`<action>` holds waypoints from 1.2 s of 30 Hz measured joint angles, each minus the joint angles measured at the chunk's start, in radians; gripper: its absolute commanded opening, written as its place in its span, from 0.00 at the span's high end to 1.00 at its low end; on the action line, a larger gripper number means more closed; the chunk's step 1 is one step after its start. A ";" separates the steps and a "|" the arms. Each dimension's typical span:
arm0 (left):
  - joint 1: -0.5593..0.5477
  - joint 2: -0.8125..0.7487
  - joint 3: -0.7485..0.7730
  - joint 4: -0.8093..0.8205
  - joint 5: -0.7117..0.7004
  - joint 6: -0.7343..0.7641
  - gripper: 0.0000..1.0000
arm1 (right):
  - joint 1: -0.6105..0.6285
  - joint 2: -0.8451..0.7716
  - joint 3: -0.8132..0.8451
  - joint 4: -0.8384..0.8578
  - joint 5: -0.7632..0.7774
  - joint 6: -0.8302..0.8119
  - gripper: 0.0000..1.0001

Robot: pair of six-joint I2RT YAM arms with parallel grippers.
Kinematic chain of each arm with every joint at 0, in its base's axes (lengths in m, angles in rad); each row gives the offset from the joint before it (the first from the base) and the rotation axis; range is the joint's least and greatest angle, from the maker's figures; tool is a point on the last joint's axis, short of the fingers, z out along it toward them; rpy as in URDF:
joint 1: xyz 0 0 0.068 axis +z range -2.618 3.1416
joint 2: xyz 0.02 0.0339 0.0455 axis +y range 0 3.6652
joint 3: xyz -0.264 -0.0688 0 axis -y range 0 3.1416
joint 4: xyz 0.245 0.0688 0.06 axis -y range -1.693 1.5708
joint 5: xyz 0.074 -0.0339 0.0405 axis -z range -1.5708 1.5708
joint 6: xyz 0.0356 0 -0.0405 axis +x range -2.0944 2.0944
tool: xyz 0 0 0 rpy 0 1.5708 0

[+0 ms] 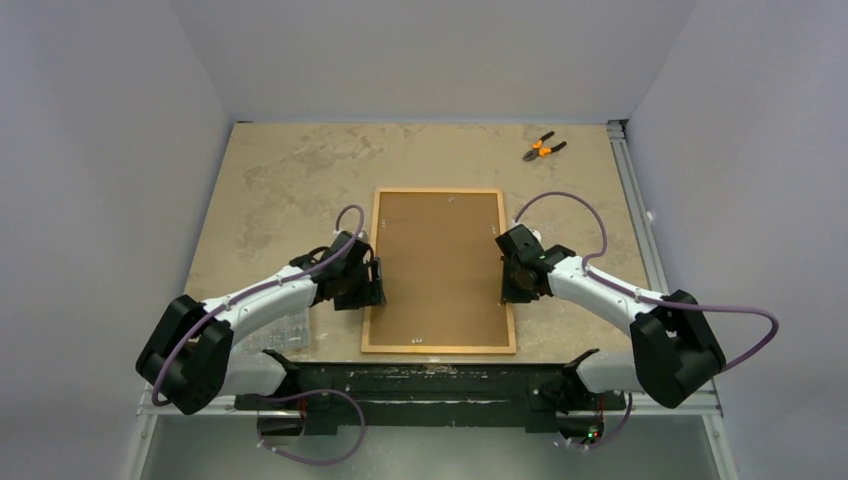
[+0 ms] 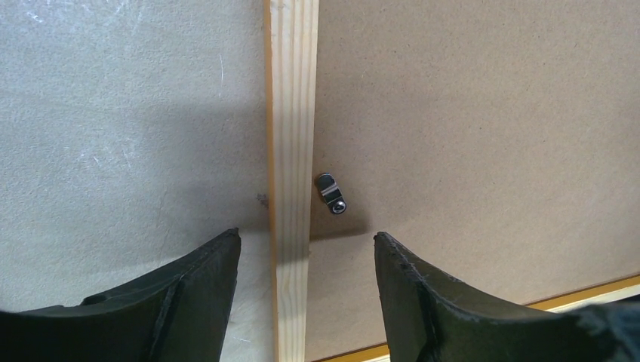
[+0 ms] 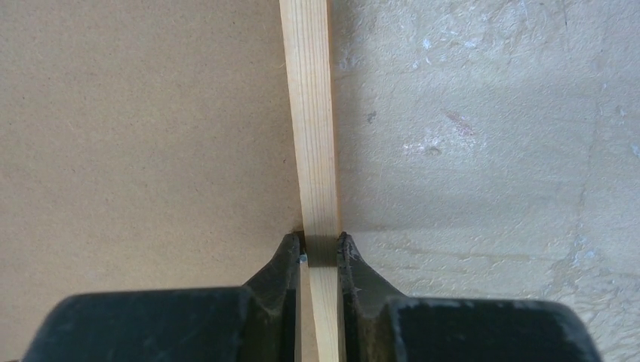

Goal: Put the photo into the frame

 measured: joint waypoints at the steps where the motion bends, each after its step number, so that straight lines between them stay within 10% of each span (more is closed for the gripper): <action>1: 0.000 0.000 0.000 0.000 0.000 0.000 0.36 | 0.000 0.000 0.000 0.000 0.001 0.002 1.00; 15: -0.001 0.109 0.091 -0.024 -0.084 0.010 0.44 | 0.001 0.004 0.003 -0.001 0.000 0.003 1.00; 27: 0.002 0.149 0.136 -0.043 -0.122 0.012 0.96 | 0.002 0.006 0.005 -0.002 -0.002 0.003 1.00; 33: 0.000 0.140 0.127 -0.034 -0.128 0.020 1.00 | 0.001 0.010 0.010 -0.006 -0.005 0.001 1.00; 36: 0.000 0.138 0.126 -0.032 -0.126 0.020 0.89 | 0.001 0.013 0.016 -0.013 -0.006 -0.005 0.72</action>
